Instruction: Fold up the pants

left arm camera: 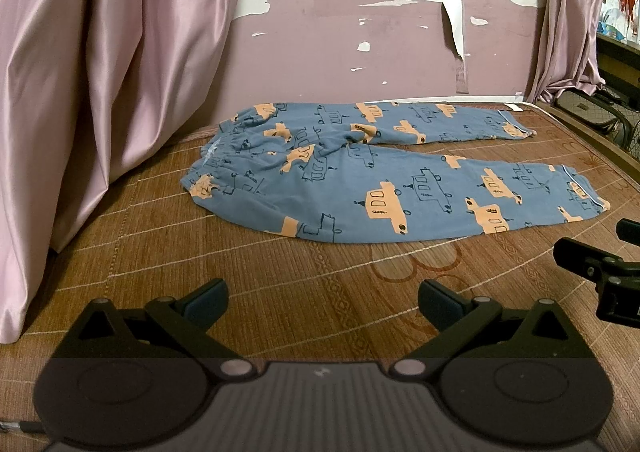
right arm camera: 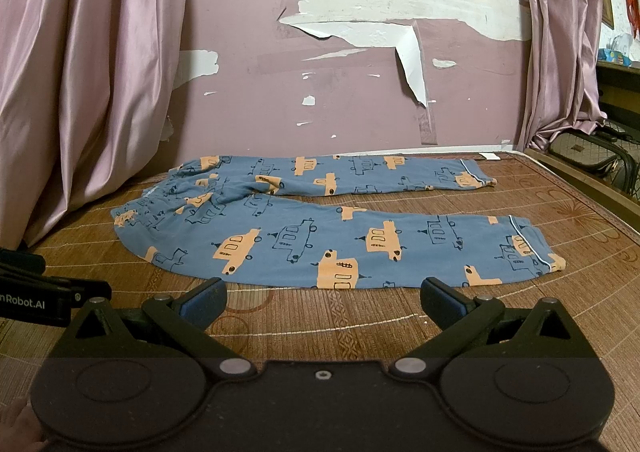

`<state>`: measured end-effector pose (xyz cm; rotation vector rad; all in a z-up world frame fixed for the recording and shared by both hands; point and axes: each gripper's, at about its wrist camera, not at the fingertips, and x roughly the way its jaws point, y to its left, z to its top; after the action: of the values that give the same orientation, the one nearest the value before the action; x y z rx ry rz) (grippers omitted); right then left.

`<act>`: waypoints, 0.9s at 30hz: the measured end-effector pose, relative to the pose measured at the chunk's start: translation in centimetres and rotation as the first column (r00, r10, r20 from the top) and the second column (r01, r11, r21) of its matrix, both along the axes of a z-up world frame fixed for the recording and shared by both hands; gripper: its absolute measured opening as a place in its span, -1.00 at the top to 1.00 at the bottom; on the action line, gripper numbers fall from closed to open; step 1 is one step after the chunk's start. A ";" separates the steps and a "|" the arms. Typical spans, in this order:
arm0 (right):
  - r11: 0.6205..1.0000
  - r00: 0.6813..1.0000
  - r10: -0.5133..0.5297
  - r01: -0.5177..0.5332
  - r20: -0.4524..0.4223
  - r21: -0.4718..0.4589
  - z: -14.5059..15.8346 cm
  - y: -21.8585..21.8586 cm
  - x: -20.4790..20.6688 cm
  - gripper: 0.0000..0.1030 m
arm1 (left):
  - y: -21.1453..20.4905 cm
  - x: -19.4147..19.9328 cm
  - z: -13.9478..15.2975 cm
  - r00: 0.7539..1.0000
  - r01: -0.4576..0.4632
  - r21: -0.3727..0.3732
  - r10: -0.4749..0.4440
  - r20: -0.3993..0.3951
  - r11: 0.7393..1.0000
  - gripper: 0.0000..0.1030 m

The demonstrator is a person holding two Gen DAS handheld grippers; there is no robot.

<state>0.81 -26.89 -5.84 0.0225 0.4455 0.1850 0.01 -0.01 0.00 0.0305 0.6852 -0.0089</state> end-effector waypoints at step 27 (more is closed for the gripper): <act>1.000 1.000 0.000 0.000 -0.008 -0.003 0.0 0.0 0.2 -0.99 | 0.0 -0.1 -0.4 1.000 -0.009 -0.001 0.009 -0.012 1.000 -1.00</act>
<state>1.03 -26.87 -5.89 0.0201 0.4534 0.1839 -0.14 -0.05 -0.44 0.0266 0.6969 -0.0002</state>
